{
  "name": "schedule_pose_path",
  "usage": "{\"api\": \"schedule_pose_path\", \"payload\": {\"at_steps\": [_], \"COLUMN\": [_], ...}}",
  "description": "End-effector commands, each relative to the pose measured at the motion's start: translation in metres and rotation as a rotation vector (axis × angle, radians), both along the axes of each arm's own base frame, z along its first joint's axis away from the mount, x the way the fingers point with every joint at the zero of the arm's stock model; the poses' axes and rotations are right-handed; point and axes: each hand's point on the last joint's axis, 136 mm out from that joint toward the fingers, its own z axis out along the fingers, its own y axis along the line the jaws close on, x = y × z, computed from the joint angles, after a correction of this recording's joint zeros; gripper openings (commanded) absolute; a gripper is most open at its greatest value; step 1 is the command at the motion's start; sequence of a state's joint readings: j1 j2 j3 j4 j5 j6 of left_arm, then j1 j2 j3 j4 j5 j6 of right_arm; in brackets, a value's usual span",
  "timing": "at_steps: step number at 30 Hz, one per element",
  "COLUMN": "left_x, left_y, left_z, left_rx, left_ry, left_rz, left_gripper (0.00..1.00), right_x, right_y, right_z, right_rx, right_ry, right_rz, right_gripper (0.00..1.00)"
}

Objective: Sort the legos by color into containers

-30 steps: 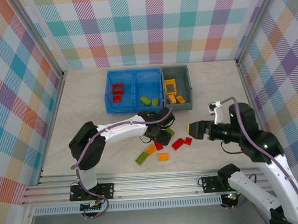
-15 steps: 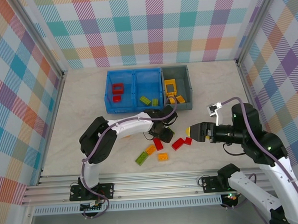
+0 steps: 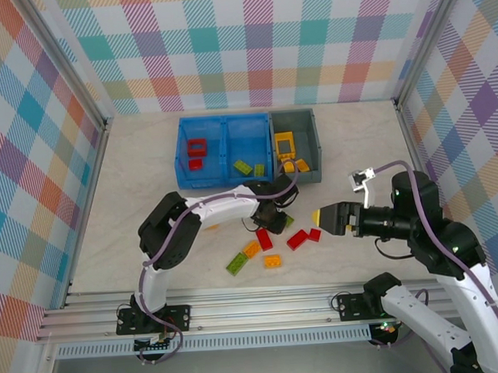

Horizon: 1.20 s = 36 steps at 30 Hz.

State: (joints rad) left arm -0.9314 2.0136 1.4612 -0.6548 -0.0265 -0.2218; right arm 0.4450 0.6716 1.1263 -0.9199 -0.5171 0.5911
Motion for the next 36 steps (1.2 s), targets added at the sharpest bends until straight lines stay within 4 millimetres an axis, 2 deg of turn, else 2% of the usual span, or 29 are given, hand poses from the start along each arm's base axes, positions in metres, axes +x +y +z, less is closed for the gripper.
{"api": "schedule_pose_path", "payload": {"at_steps": [1,3,7,10,13,17,20,22,25,29,36], "left_x": [-0.001,-0.003,0.003,0.016,0.037,0.075,0.106,0.125,0.150,0.176,0.195], "left_y": [0.013,0.025,0.067,0.108,0.154,0.208,0.232,0.242,0.246,0.243,0.245], "left_z": [0.061,0.086,0.130,0.149,0.159,0.155,0.142,0.129,0.111,0.098,0.073], "left_rx": [-0.073,-0.113,-0.133,-0.138,-0.095,-0.042,0.026,0.087,0.159,0.201,0.272], "left_ry": [-0.085,-0.110,-0.174,-0.192,-0.218,-0.212,-0.212,-0.201,-0.188,-0.183,-0.151], "left_rz": [0.058,0.100,0.205,0.308,0.415,0.578,0.658,0.698,0.734,0.755,0.768], "left_gripper": [0.26,0.26,0.26,0.26,0.26,0.25,0.25,0.25,0.26,0.27,0.29], "right_x": [0.006,0.010,0.024,0.037,0.047,0.052,0.059,0.064,0.068,0.068,0.063], "right_y": [0.003,0.007,0.015,0.026,0.051,0.101,0.128,0.138,0.149,0.153,0.147], "right_z": [0.008,0.007,0.012,0.014,0.012,0.008,0.005,0.002,-0.003,-0.005,-0.011], "right_rx": [0.003,-0.001,-0.024,-0.060,-0.106,-0.180,-0.192,-0.193,-0.190,-0.184,-0.190], "right_ry": [-0.029,-0.032,-0.053,-0.082,-0.118,-0.175,-0.205,-0.211,-0.214,-0.218,-0.207], "right_rz": [0.011,0.021,0.050,0.078,0.126,0.207,0.218,0.213,0.211,0.208,0.206], "right_gripper": [0.84,0.84,0.82,0.81,0.80,0.79,0.79,0.78,0.78,0.78,0.78]}}
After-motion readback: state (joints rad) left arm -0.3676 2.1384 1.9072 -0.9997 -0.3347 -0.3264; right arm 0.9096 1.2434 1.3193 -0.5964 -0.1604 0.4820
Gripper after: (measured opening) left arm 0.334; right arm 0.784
